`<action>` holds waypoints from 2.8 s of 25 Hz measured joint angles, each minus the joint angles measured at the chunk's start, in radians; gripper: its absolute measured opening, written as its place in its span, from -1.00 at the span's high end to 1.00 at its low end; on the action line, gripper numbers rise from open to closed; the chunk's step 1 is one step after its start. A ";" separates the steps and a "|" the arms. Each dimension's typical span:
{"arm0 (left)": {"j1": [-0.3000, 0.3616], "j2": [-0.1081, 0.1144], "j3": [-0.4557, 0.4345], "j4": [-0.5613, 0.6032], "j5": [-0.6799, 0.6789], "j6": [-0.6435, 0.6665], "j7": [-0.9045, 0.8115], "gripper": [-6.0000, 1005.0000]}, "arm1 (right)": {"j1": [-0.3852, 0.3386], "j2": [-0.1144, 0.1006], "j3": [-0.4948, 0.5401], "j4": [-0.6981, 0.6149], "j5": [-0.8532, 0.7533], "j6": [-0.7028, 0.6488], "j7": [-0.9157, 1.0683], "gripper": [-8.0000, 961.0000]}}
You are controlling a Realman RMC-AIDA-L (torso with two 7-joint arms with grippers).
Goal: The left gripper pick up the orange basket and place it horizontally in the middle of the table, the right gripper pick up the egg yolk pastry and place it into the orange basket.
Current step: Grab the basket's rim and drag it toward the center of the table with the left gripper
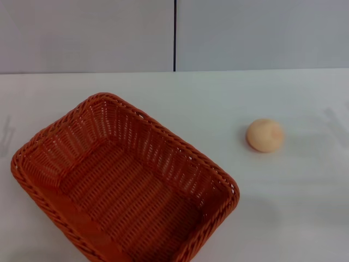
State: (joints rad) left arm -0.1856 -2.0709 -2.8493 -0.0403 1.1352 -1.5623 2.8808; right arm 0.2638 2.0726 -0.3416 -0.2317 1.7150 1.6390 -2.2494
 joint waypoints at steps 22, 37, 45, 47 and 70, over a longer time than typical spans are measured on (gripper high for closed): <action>-0.009 0.008 0.162 -0.169 0.001 -0.023 -0.123 -0.42 | 0.023 0.002 0.001 0.002 0.002 -0.035 0.000 -0.37; -0.043 0.046 0.424 -1.002 0.387 0.195 -1.034 -0.41 | 0.037 0.002 -0.007 0.002 0.000 -0.098 -0.002 -0.37; -0.159 0.077 0.438 -1.386 0.910 0.081 -1.469 -0.41 | 0.039 0.003 0.003 0.001 0.002 -0.104 -0.002 -0.37; -0.187 0.077 0.439 -1.452 1.023 0.039 -1.536 -0.41 | 0.040 0.003 0.003 0.002 0.003 -0.107 -0.003 -0.37; -0.339 0.011 0.598 -1.702 1.549 -0.415 -1.896 -0.41 | 0.075 0.004 0.002 0.020 0.015 -0.149 -0.013 -0.37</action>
State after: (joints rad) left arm -0.5246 -2.0600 -2.2510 -1.7422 2.6842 -1.9775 0.9850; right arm 0.3392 2.0770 -0.3400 -0.2119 1.7305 1.4895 -2.2627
